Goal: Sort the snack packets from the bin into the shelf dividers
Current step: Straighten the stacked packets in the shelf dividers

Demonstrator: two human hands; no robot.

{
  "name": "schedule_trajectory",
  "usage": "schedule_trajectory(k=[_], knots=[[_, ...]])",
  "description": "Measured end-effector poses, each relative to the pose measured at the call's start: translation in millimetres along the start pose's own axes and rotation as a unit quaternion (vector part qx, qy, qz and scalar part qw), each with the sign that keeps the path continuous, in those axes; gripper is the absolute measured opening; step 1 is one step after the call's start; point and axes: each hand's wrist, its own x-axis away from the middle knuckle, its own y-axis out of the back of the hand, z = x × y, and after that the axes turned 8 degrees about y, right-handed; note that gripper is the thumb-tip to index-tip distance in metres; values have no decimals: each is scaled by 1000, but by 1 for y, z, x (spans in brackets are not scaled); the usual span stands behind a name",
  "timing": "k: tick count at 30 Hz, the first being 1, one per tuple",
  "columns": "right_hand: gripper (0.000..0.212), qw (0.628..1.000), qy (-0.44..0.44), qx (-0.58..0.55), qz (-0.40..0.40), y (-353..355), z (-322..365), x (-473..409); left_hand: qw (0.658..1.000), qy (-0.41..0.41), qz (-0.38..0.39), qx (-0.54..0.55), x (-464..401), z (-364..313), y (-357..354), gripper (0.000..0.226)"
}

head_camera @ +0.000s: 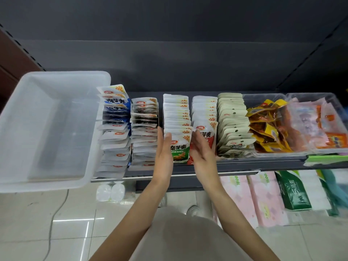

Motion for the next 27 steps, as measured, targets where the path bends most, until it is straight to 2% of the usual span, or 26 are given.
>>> schedule_trajectory(k=[6, 11, 15, 21, 27], knots=[[63, 996, 31, 81, 24, -10, 11, 2, 1000, -3, -7, -13, 4, 2, -5, 68], [56, 977, 43, 203, 39, -5, 8, -10, 999, 12, -38, 8, 0, -2, -6, 57], [51, 985, 51, 161, 18, -1, 13, -11, 999, -3, -39, -15, -2, -6, -5, 63], [65, 992, 13, 100, 77, -8, 22, -18, 998, -26, -48, -43, -10, -22, -9, 53], [60, 991, 27, 110, 69, -3, 23, -23, 998, -12, -56, -29, -13, -23, -9, 52]])
